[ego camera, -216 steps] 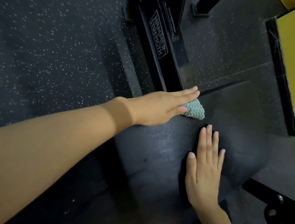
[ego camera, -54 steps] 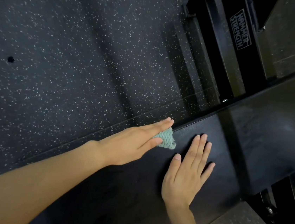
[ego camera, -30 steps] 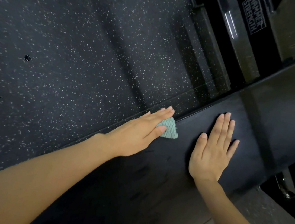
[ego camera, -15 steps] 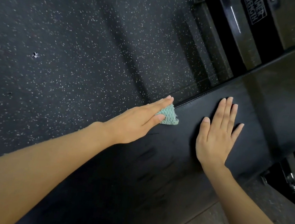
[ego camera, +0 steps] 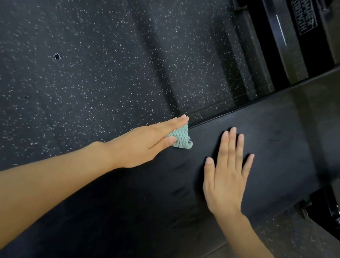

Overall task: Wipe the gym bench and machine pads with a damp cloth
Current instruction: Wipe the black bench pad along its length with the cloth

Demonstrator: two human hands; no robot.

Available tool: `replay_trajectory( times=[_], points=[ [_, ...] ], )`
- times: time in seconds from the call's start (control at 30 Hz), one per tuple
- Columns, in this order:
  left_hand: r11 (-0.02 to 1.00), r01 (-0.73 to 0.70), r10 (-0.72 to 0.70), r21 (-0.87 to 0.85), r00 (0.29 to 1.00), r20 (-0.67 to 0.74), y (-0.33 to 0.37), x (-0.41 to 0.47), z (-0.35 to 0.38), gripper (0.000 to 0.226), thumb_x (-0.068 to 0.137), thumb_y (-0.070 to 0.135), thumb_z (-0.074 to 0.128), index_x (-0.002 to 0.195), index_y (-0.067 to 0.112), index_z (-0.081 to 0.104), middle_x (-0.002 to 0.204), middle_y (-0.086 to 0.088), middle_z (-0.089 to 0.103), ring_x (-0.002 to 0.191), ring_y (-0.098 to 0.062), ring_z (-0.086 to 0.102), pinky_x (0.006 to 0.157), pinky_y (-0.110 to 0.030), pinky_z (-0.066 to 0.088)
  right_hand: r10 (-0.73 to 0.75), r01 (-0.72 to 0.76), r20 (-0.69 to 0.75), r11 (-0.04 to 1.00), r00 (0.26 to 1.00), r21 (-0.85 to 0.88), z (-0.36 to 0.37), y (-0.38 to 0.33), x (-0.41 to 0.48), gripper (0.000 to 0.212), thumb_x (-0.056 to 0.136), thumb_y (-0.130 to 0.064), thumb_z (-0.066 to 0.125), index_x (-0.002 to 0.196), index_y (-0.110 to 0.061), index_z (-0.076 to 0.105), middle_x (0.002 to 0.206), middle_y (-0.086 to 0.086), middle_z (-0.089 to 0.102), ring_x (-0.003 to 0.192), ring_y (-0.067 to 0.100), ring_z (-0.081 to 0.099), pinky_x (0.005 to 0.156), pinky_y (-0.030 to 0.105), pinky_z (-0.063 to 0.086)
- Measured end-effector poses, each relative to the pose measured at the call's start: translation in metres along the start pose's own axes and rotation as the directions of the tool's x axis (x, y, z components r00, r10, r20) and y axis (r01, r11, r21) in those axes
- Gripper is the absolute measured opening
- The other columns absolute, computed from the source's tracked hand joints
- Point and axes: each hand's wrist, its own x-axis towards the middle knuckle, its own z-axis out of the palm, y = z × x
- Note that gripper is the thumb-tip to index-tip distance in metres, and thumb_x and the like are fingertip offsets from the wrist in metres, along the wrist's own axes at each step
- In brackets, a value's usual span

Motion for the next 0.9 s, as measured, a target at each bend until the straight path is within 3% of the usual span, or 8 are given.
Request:
replay_trajectory(
  times=[0.3,0.47,0.9],
  points=[
    [0.999,0.000,0.001,0.039,0.999,-0.032,-0.026,-0.061,-0.003,0.054,0.103,0.037,0.028,0.154,0.037,0.010,0.160,0.030,0.003,0.146,0.012,0.000,0.119,-0.012,0.000,-0.035,0.034,0.058,0.999,0.998,0.012,0.015,-0.059,-0.051,0.063,0.100,-0.034,0.027,0.156,-0.010,0.015,0.165,0.005,0.009,0.153,0.023,0.003,0.120,0.052,0.004],
    [0.999,0.021,-0.022,-0.029,0.999,-0.043,-0.027,-0.059,-0.002,0.050,0.103,0.036,0.028,0.149,0.040,0.012,0.159,0.030,0.008,0.145,0.013,0.002,0.120,-0.014,0.003,-0.012,0.015,0.071,0.999,0.997,-0.045,0.019,-0.064,-0.053,0.064,0.098,-0.033,0.029,0.156,-0.009,0.017,0.165,0.007,0.012,0.152,0.024,0.008,0.119,0.055,0.012],
    [0.996,0.004,-0.004,-0.089,1.000,-0.003,-0.015,-0.015,-0.001,0.051,0.108,0.028,0.031,0.157,0.028,0.014,0.162,0.020,0.010,0.145,0.014,0.003,0.121,-0.014,0.003,-0.004,0.005,0.042,0.999,0.999,-0.041,0.021,-0.065,-0.052,0.064,0.096,-0.031,0.029,0.156,-0.011,0.015,0.165,0.005,0.013,0.152,0.022,0.008,0.121,0.051,0.007]
  ],
)
